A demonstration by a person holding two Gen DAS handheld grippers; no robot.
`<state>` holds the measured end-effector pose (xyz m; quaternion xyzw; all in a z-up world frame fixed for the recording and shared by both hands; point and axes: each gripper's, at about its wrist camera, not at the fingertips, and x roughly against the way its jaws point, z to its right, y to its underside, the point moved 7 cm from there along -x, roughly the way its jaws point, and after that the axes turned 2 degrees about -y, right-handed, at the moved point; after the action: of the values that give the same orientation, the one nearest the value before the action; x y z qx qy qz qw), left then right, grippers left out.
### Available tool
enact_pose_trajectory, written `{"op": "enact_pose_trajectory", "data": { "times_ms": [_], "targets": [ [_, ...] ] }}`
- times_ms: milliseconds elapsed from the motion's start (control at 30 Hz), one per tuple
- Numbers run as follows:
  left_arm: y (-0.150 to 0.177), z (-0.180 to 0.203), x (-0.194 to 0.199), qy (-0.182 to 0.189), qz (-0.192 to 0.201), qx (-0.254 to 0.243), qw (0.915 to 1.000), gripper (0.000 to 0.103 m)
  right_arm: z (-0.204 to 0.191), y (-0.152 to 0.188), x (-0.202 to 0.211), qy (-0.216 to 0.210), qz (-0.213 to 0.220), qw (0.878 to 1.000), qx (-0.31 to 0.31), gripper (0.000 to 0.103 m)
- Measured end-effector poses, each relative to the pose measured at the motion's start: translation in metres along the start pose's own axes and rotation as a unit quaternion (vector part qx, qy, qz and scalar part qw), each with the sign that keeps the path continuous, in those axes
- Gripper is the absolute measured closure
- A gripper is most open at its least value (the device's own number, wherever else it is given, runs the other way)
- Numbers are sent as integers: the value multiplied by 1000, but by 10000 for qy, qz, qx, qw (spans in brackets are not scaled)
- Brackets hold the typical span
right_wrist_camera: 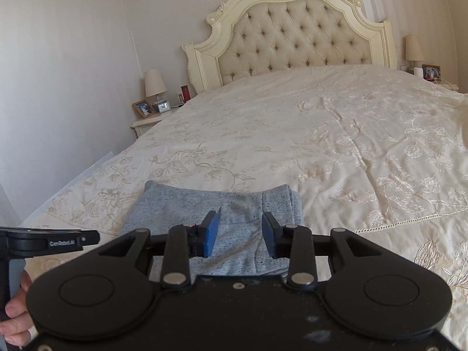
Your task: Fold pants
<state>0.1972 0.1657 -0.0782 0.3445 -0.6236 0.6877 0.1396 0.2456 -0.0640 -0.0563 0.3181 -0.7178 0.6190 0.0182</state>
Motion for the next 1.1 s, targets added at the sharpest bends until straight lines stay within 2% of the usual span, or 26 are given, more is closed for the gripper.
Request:
{"op": "enact_pose_trajectory", "data": {
  "times_ms": [200, 600, 1100],
  "targets": [
    [10, 19, 8, 198, -151, -88, 9997, 62, -13, 9, 16, 11, -7, 10000, -49, 66],
    [17, 28, 16, -32, -122, -190, 9997, 62, -21, 24, 21, -37, -94, 9999, 38, 66],
    [16, 29, 13, -65, -130, -267, 9995, 62, -20, 24, 18, -122, -180, 9998, -20, 66]
  ]
}}
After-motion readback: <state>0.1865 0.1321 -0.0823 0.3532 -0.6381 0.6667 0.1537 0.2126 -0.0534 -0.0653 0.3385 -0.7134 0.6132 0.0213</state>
